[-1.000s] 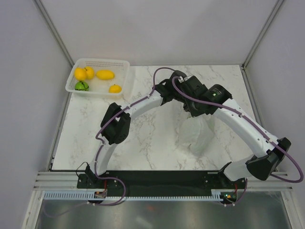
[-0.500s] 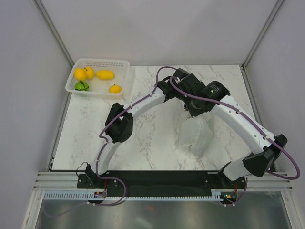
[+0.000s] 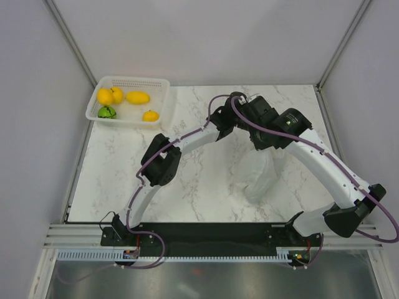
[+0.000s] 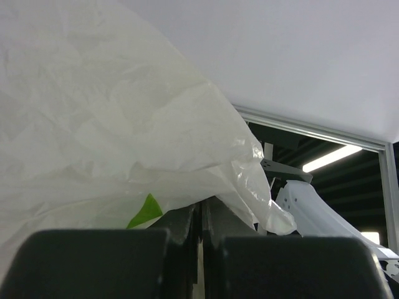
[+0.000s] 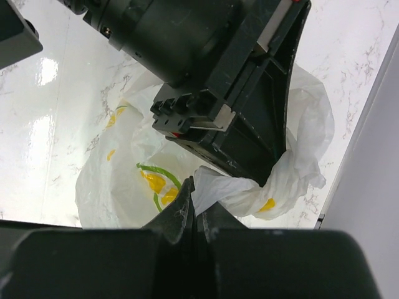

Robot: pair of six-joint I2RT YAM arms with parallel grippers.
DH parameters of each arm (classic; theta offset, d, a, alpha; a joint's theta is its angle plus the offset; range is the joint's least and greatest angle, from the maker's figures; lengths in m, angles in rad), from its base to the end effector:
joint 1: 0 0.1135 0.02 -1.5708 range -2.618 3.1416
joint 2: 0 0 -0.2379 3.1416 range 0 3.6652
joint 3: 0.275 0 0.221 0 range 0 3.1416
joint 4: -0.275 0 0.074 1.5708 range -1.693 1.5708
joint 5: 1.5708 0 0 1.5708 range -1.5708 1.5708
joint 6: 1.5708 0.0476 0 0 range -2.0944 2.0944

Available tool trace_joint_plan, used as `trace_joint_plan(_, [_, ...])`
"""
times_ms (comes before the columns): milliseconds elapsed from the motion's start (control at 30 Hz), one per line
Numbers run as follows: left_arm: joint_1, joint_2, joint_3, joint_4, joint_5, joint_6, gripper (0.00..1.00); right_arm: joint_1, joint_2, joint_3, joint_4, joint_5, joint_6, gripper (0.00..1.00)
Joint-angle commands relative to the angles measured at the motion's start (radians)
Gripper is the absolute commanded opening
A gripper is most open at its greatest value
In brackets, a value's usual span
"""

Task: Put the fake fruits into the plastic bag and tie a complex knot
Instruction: Tie the plastic bag at the center of the board.

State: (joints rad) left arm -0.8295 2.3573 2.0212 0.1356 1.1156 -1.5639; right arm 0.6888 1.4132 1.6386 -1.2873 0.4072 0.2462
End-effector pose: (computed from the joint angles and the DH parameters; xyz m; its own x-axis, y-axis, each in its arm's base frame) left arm 0.3075 -0.3992 0.2491 -0.9195 0.3534 0.1721 -0.1281 0.1445 -0.9812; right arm 0.1926 0.1341 0.3517 -0.7598 -0.3357 -0.5568 -0.2572 0.9417 -0.2167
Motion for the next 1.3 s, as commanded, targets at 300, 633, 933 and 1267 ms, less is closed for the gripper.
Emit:
trace_joint_plan(300, [0.041, 0.016, 0.008, 0.228, -0.25, -0.082, 0.02, -0.155, 0.001, 0.077, 0.384, -0.26, 0.101, 0.0])
trace_joint_plan(633, [0.228, -0.17, -0.053, 0.144, -0.339, 0.063, 0.02, -0.169, 0.463, 0.848, 0.224, -0.542, 0.005, 0.0])
trace_joint_plan(933, [0.224, -0.349, -0.366, -0.079, -0.421, 0.384, 0.02, -0.17, 0.254, 0.339, 0.361, -0.489, 0.01, 0.0])
trace_joint_plan(1267, [0.158, -0.27, -0.237, -0.49, -0.465, 0.66, 0.02, -0.169, 0.243, 0.251, 0.241, -0.245, -0.016, 0.0])
